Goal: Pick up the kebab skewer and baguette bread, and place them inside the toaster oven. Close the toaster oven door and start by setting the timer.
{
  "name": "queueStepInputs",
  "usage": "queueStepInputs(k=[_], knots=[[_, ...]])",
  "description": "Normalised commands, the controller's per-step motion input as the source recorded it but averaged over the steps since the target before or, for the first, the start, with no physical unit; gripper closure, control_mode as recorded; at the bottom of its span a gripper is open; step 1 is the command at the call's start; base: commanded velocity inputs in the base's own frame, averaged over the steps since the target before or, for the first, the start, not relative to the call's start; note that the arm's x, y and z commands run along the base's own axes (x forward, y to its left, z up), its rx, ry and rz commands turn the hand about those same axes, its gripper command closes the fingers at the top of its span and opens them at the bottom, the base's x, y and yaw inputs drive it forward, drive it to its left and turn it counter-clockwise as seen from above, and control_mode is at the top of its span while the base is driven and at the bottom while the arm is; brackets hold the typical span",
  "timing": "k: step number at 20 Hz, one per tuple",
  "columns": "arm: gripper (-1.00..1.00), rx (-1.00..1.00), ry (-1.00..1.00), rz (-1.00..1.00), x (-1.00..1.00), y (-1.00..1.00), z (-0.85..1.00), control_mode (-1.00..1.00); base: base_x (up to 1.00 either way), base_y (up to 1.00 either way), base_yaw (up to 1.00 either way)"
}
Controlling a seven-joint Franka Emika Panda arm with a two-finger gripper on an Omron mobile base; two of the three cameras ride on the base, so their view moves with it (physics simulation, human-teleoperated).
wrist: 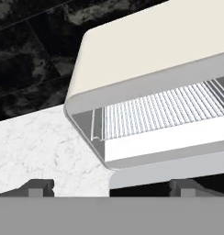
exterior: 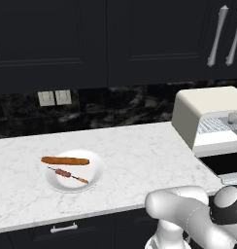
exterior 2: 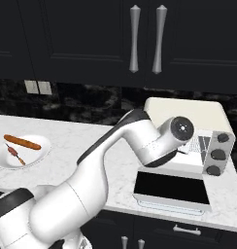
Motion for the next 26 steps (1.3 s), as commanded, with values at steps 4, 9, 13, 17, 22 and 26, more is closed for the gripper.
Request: queueStepInputs(k=[4, 9, 13, 17, 22, 26], knots=[[-1.00, -0.01, -0.21, 0.05, 0.17, -0.31, -0.43, -1.00, 0.00, 0.00, 0.00], [-1.00, -0.16, -0.25, 0.00, 0.10, -0.02, -0.80, -1.00, 0.00, 0.00, 0.00], [-1.00, -0.02, -0.11, -0.03, 0.30, -0.15, -0.23, -1.00, 0.00, 0.00, 0.00], [-1.00, 0.00, 0.00, 0.00, 0.45, -0.32, 0.00, -1.00, 0.00, 0.00, 0.00], [-1.00, 0.00, -0.01, 0.00, 0.36, -0.46, -0.12, -1.00, 0.00, 0.00, 0.00], [-1.00, -0.06, -0.06, 0.00, 0.36, -0.18, -0.35, -1.00, 0.00, 0.00, 0.00]])
